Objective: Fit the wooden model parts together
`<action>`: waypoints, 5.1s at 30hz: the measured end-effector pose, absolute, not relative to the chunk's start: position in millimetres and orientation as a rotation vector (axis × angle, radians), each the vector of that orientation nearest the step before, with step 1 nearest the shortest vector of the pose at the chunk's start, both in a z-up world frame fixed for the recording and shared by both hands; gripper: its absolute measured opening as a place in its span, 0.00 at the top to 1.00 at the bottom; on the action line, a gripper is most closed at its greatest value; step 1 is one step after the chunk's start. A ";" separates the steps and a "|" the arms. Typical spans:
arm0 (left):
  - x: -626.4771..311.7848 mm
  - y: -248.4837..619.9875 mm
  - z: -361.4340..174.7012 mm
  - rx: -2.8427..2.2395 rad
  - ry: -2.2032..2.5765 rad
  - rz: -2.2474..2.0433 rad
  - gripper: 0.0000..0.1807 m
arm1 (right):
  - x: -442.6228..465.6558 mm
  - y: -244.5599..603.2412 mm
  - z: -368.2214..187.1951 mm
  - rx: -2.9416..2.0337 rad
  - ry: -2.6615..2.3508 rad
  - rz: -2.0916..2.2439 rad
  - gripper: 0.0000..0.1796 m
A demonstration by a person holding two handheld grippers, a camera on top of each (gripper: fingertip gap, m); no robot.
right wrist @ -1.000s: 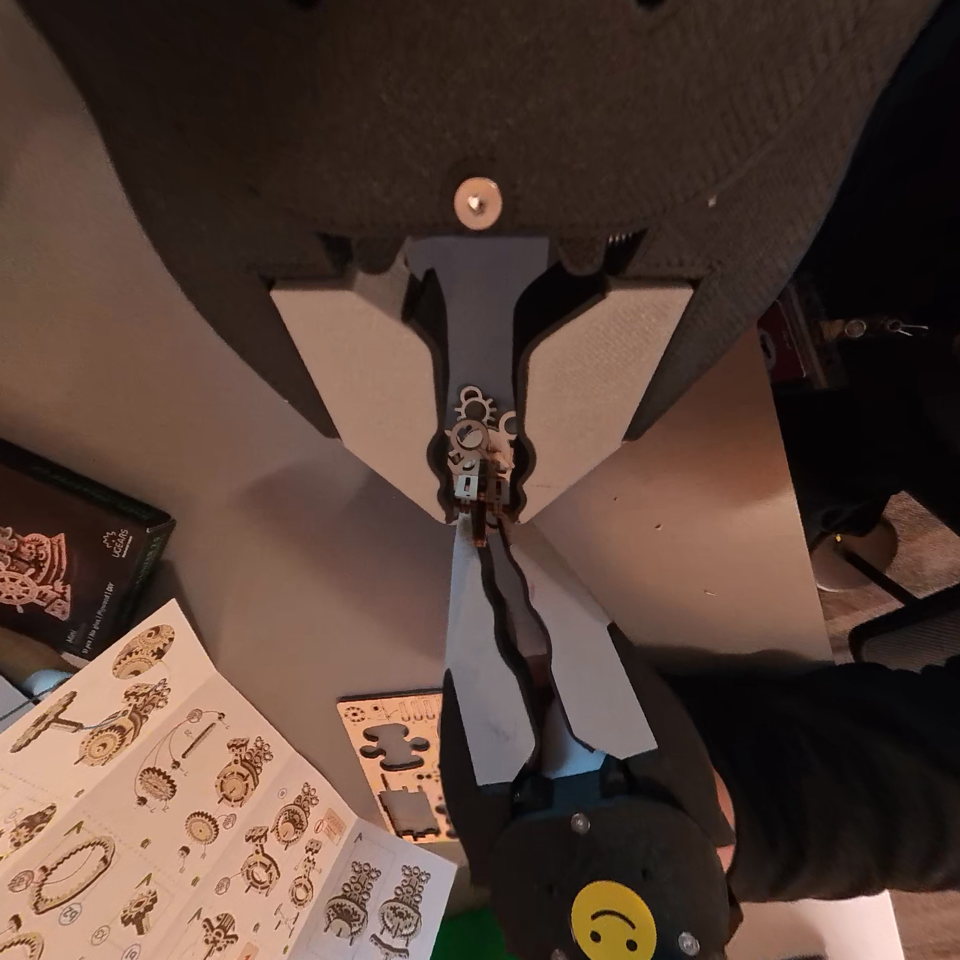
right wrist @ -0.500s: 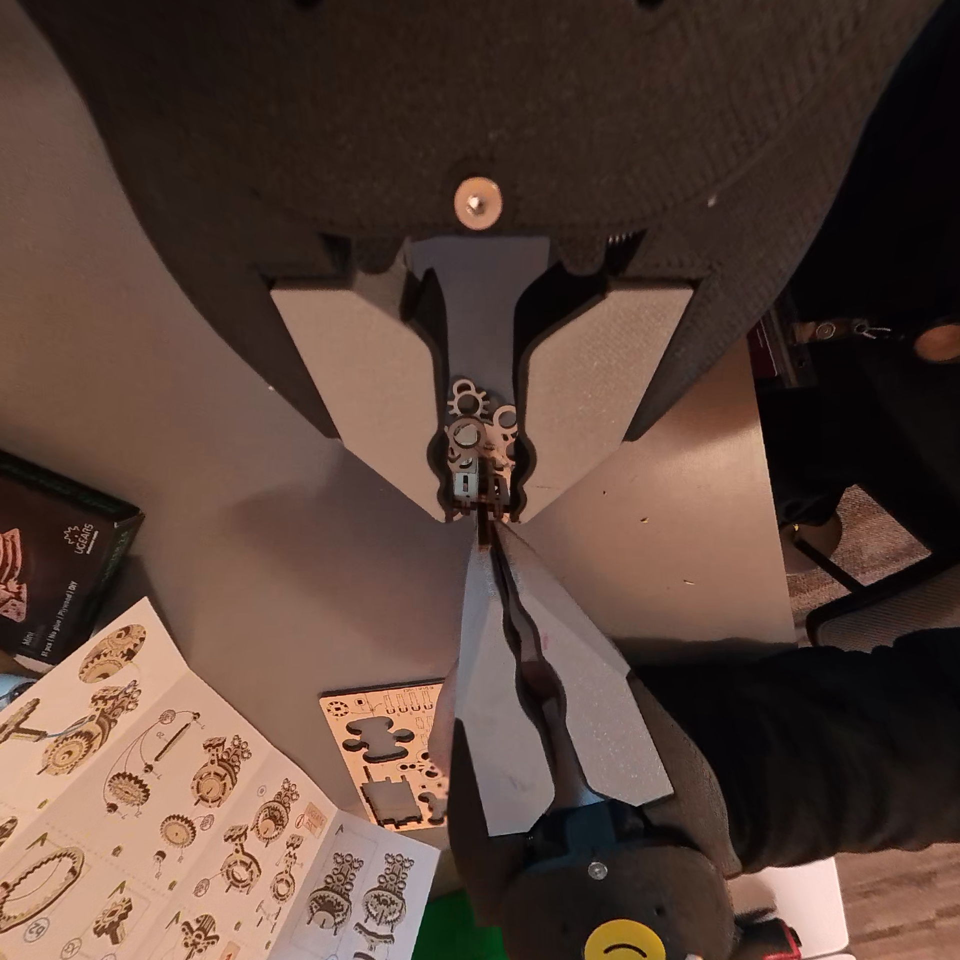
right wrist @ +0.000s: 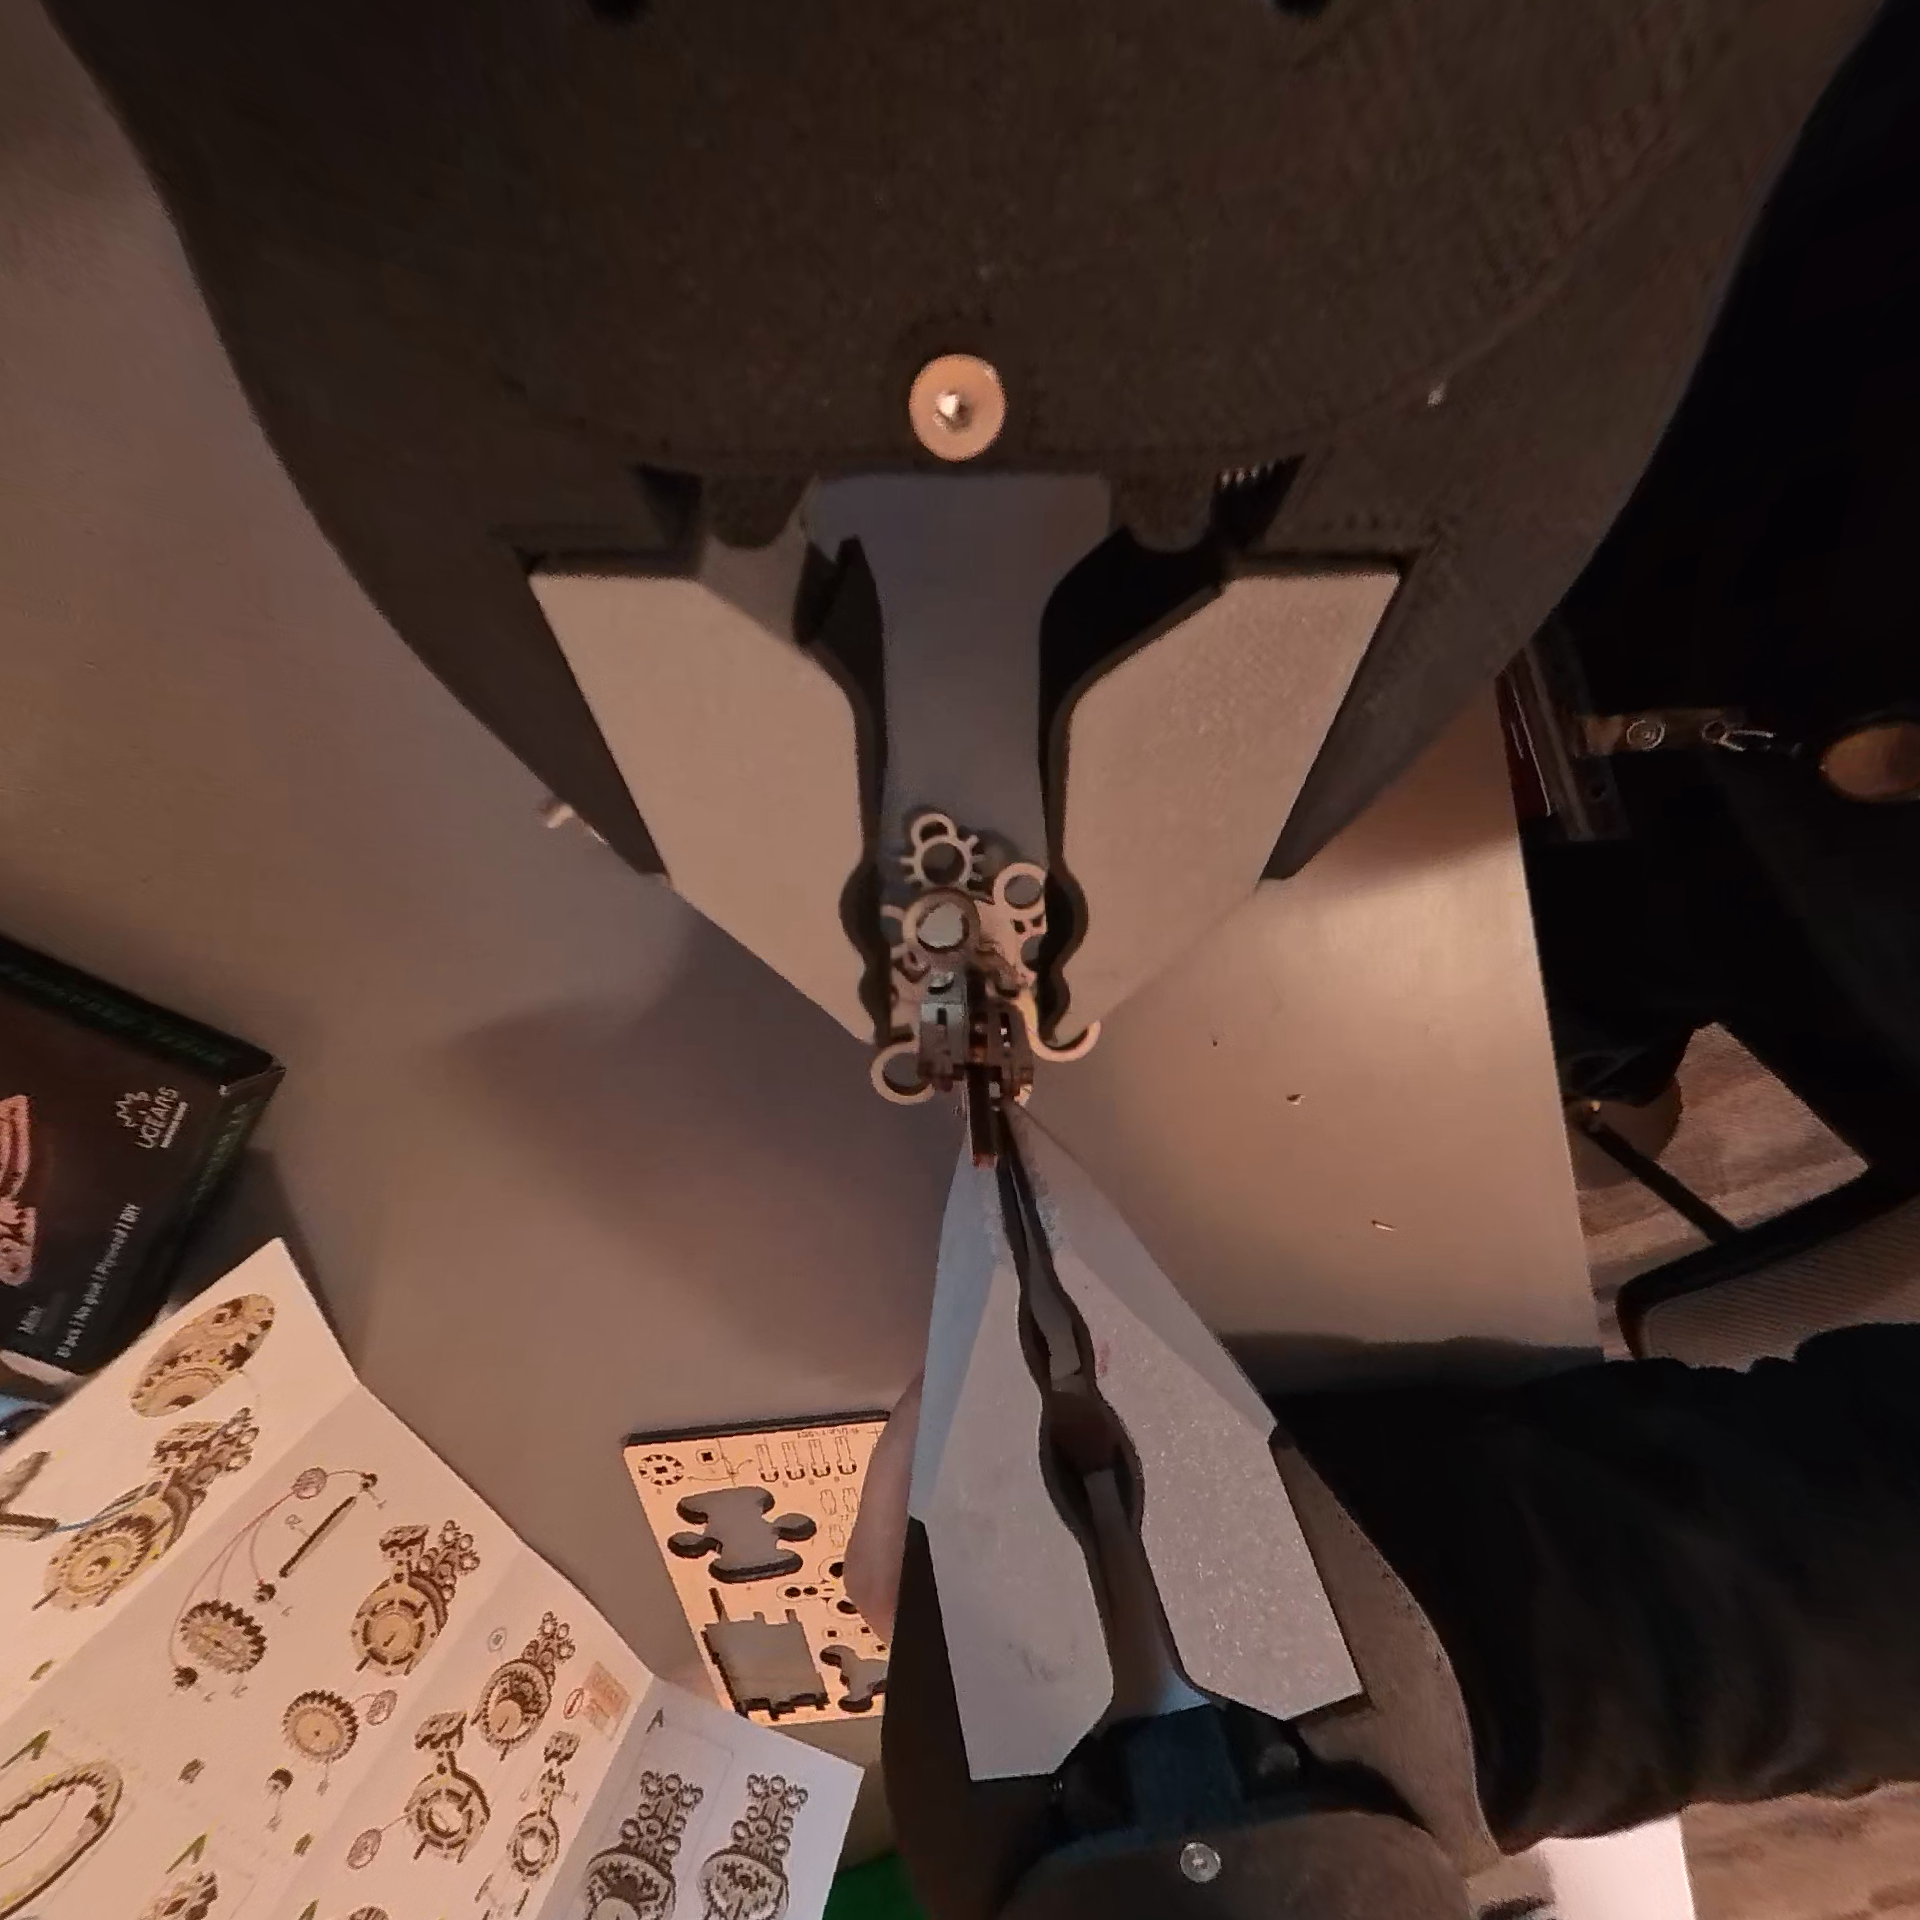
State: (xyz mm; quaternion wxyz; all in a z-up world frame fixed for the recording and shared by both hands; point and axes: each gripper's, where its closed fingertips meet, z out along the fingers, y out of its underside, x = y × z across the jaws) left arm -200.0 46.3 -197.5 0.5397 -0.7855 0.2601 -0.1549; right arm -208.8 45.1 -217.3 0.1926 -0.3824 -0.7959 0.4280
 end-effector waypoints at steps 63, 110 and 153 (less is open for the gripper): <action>-208.3 47.8 -212.3 -1.963 0.683 -0.326 0.99 | -208.2 49.1 -219.6 -1.089 -2.319 1.028 1.00; -210.3 55.6 -215.9 -1.919 1.025 -0.504 0.99 | -212.7 54.7 -227.5 -1.218 -2.288 0.865 1.00; -211.2 58.3 -215.2 -1.799 0.917 -0.603 0.99 | -214.0 57.9 -228.8 -1.134 -2.302 0.977 1.00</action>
